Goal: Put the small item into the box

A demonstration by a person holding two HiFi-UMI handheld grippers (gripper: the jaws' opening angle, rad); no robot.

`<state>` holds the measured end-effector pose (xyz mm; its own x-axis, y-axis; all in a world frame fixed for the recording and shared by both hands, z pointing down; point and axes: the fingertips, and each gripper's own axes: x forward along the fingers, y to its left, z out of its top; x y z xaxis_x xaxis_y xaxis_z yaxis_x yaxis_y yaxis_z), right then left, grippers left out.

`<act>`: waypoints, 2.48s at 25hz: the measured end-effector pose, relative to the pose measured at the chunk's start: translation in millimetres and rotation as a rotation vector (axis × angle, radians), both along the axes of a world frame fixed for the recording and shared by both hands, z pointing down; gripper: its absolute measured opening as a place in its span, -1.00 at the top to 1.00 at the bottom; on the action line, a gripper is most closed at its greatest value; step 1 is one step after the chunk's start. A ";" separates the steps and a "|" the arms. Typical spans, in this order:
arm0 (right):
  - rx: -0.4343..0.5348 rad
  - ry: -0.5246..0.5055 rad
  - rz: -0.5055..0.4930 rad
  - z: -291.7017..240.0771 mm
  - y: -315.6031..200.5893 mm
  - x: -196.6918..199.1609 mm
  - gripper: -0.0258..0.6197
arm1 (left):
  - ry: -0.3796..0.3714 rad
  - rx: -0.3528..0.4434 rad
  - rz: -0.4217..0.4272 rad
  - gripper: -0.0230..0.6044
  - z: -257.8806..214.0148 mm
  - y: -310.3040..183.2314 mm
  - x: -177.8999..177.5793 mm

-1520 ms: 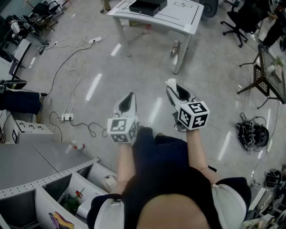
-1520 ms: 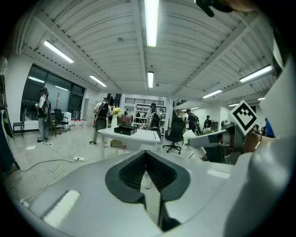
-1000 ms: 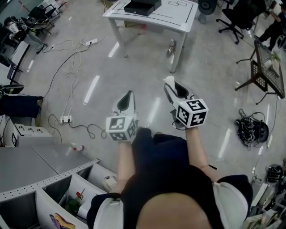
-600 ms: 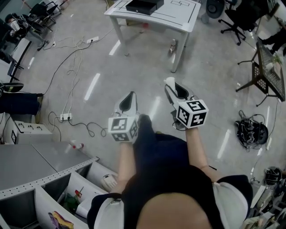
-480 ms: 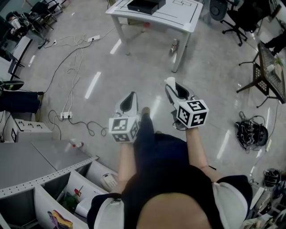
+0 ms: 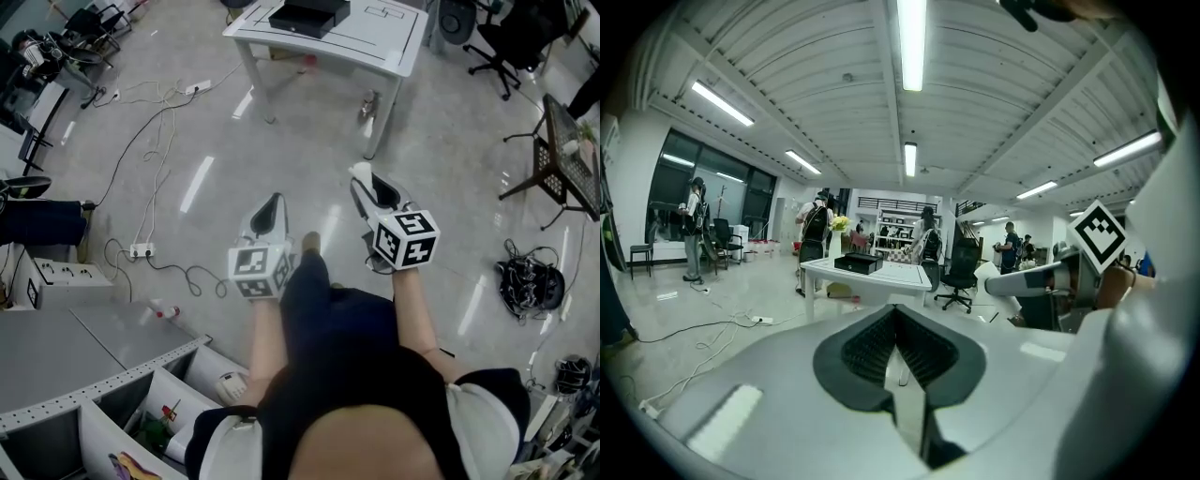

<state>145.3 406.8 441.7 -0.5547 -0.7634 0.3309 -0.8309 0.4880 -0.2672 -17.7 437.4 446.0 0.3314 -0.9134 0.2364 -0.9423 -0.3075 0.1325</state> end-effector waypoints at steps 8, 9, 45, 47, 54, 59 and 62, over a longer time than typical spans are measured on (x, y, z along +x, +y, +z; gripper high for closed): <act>0.010 0.012 0.001 -4.5 -32.6 -7.8 0.48 | 0.003 0.006 0.009 0.90 -4.2 -33.9 -6.6; 0.011 0.013 -0.001 -4.9 -36.6 -9.1 0.48 | 0.003 0.008 0.006 0.90 -5.2 -38.0 -8.3; -0.026 0.021 -0.024 2.3 -181.2 -64.4 0.49 | 0.001 -0.032 0.070 0.90 -3.2 -195.5 -52.5; -0.029 0.023 -0.027 3.6 -185.8 -69.6 0.49 | 0.005 -0.030 0.068 0.90 -3.4 -202.4 -58.6; -0.020 0.033 -0.035 4.3 -202.5 -79.8 0.49 | 0.015 -0.032 0.070 0.90 1.5 -220.0 -68.0; -0.018 0.033 -0.030 4.2 -218.2 -85.4 0.49 | 0.013 -0.034 0.069 0.90 3.0 -233.4 -77.6; -0.013 0.032 -0.027 2.4 -227.5 -90.4 0.49 | 0.014 -0.029 0.063 0.90 1.8 -242.4 -85.1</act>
